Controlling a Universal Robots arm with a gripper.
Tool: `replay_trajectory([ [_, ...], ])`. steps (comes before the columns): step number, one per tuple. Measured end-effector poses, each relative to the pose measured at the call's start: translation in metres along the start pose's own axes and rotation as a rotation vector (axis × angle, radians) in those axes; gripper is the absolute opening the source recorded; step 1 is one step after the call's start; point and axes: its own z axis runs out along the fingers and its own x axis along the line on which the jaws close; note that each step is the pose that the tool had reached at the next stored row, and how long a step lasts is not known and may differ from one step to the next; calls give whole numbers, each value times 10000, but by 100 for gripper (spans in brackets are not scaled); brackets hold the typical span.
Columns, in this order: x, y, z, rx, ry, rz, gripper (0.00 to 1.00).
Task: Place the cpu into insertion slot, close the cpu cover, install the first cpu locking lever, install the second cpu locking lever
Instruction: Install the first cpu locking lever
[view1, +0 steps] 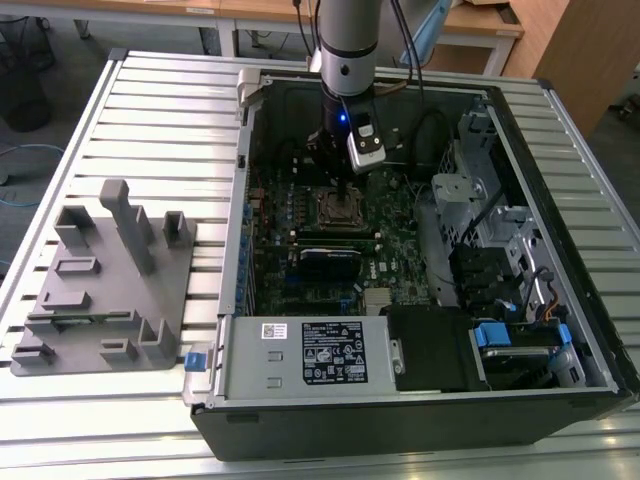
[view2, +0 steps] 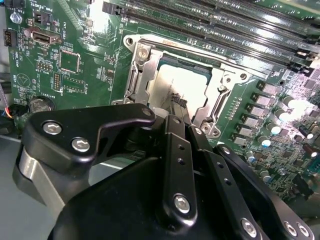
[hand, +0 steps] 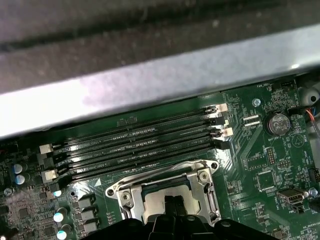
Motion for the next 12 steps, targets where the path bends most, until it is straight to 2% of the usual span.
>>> replay_trajectory([
  [5, -1, -4, 1, -18, 1, -186, 11],
  [12, 0, -5, 8, -68, 11, -1019, 11],
])
